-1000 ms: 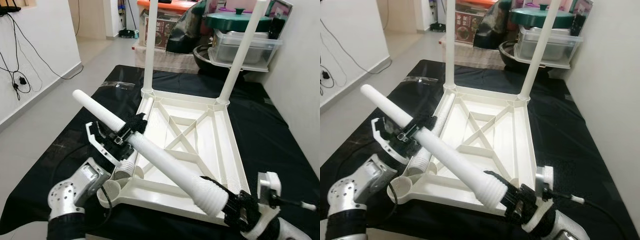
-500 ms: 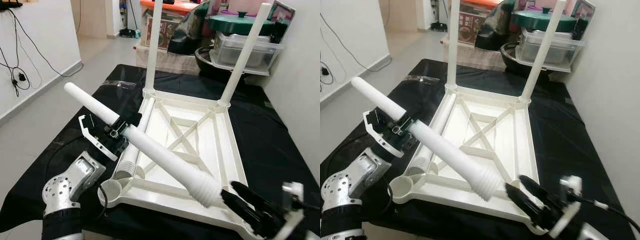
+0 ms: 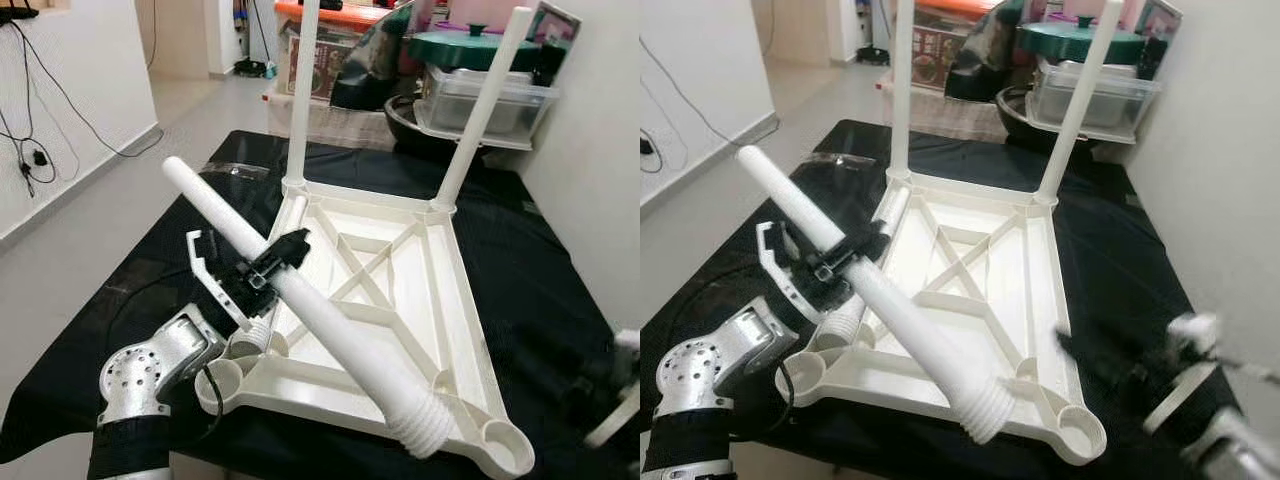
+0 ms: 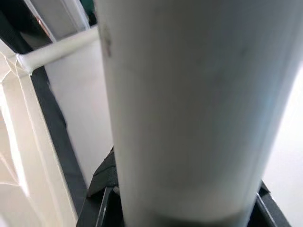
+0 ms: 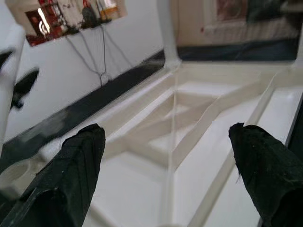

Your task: Building children table

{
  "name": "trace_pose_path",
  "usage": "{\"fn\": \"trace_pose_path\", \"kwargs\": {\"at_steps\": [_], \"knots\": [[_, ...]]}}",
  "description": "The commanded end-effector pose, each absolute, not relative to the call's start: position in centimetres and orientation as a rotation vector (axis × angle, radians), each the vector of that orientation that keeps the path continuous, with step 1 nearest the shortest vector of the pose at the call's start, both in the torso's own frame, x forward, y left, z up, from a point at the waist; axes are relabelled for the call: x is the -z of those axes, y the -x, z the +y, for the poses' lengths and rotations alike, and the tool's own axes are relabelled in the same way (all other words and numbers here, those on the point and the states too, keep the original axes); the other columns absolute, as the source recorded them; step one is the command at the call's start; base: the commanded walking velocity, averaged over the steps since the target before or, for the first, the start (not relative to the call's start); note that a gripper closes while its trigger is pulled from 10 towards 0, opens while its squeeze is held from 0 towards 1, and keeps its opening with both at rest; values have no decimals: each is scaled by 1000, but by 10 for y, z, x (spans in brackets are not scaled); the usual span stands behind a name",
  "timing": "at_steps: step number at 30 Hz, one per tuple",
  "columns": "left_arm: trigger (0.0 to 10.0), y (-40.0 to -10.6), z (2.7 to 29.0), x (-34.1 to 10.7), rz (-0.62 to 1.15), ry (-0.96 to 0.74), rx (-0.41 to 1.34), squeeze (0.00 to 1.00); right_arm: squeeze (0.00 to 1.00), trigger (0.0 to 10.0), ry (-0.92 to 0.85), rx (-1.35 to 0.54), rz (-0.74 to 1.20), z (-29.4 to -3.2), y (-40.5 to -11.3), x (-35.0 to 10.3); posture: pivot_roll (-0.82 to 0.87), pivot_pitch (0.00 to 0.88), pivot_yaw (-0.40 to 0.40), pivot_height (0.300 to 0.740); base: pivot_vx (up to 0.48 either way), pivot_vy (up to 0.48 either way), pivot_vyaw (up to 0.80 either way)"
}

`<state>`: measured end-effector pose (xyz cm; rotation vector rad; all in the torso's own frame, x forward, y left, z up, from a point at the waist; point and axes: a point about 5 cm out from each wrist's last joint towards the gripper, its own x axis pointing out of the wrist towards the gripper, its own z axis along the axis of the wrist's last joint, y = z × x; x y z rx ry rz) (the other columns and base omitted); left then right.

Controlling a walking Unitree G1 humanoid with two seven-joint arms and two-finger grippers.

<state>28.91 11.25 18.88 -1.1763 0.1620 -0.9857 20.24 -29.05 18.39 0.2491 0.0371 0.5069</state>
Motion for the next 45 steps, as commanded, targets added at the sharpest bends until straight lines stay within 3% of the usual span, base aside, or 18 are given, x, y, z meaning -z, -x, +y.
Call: {"fn": "trace_pose_path", "kwargs": {"at_steps": [1,2,7,9,16,32,34,35,36,40,45], "knots": [[10000,-286,106,-191,172,1142,1031,0,400,10000,-264,-498,49,-291,-202,-185,101,0,-109,740,0,0,0],[10000,-284,100,-191,190,1107,1065,0,0,10000,-255,-536,57,-284,-208,-193,101,0,-109,740,0,0,0],[10000,-281,87,-193,211,1073,1140,0,0,10000,-242,-729,194,-251,-212,-197,102,0,-113,740,0,0,0],[10000,-280,80,-197,213,1036,1208,0,0,10000,-259,-896,332,-217,-210,-185,103,0,-116,740,0,0,0],[10000,-280,72,-199,214,965,1277,0,0,10000,-274,-1065,455,-185,-210,-181,105,0,-121,740,0,0,0],[10000,-274,52,-194,263,860,1414,0,0,9882,-339,-1247,562,-157,-202,-195,93,0,-132,740,0,0,0],[10000,-275,50,-196,254,849,1428,0,0,9608,-334,-1234,606,-154,-201,-190,93,0,-132,740,0,0,0],[10000,-275,47,-199,242,836,1446,0,0,5294,-305,-1204,661,-151,-201,-183,87,0,-129,740,0,0,0],[10000,-276,44,-201,233,827,1462,0,0,4471,-289,-1180,705,-149,-200,-176,87,0,-129,740,0,0,0],[10000,-279,38,-205,218,808,1491,0,0,4863,-283,-1144,749,-142,-202,-165,91,0,-127,740,0,0,0],[10000,-280,37,-205,215,812,1493,0,0,4549,-276,-1134,741,-136,-205,-165,87,0,-121,740,0,0,0]]}}
